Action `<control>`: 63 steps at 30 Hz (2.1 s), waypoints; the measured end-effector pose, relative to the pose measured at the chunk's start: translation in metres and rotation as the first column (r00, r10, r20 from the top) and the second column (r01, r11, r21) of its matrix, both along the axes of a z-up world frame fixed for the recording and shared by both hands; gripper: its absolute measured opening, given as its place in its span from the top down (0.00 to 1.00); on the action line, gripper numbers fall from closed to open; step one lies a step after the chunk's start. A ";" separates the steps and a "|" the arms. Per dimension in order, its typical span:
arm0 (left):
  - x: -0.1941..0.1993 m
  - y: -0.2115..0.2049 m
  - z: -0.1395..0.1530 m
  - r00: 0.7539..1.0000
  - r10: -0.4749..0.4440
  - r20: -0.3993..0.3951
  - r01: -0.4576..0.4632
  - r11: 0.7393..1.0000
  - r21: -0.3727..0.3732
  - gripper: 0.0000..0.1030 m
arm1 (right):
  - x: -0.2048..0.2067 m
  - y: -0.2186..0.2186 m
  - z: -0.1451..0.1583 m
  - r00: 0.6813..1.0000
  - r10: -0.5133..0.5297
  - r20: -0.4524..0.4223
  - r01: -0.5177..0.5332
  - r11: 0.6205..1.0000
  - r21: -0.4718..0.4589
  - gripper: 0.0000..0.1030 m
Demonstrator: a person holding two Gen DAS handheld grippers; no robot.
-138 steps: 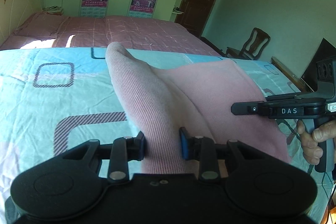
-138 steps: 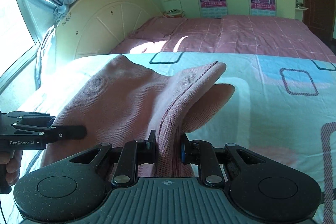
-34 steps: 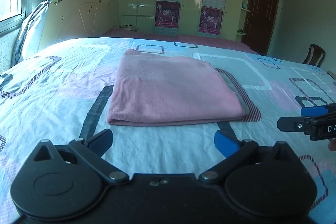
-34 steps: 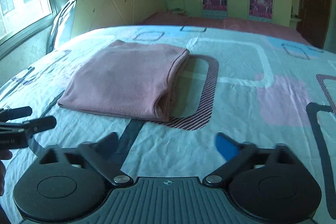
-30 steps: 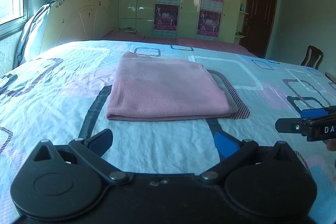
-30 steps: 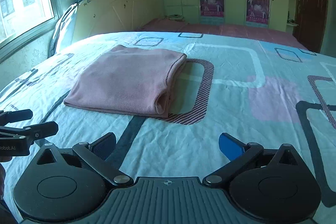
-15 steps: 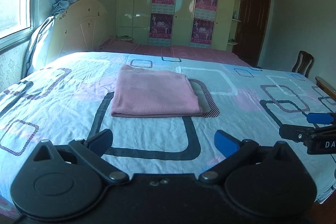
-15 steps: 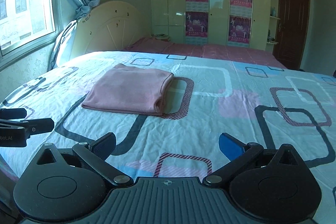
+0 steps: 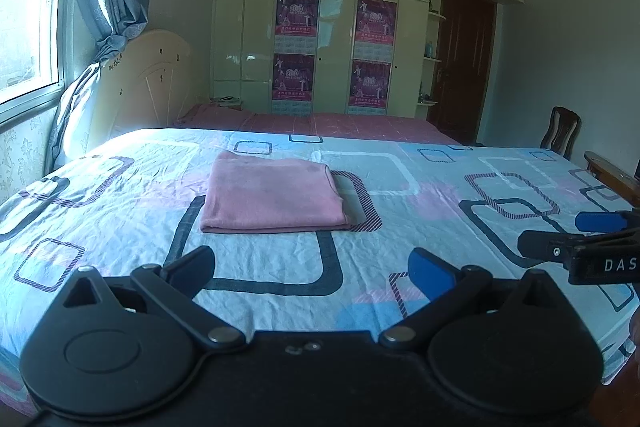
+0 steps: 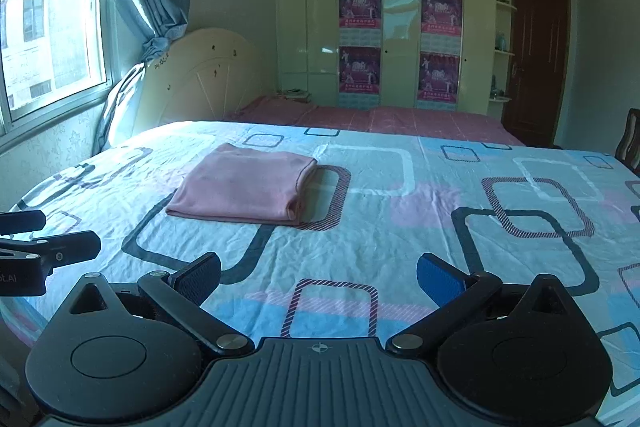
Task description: Fold small clothes
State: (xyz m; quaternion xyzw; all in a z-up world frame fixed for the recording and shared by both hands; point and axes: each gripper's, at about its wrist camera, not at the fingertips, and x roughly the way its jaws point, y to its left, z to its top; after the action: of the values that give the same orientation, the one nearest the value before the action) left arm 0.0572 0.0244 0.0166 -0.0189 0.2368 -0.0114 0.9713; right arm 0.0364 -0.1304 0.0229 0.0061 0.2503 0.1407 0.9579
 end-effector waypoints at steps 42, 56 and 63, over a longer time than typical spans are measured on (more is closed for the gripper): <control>-0.001 0.001 0.007 0.999 -0.004 0.050 0.003 1.000 0.015 0.01 | -0.001 0.000 0.005 0.999 0.010 0.038 -0.009 0.999 -0.041 0.00; 0.000 0.004 0.008 0.998 -0.019 0.053 0.018 1.000 0.015 0.01 | -0.004 0.003 0.006 0.999 0.002 0.042 0.000 0.999 -0.042 0.00; 0.000 0.004 0.007 0.998 -0.024 0.052 0.023 1.000 0.017 0.01 | -0.005 0.002 0.005 0.999 -0.009 0.037 0.010 0.999 -0.042 0.00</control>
State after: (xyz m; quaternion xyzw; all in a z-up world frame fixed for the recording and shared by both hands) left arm 0.0570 0.0284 0.0236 -0.0078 0.2117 -0.0212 0.9771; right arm 0.0315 -0.1281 0.0278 -0.0155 0.2356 0.1310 0.9629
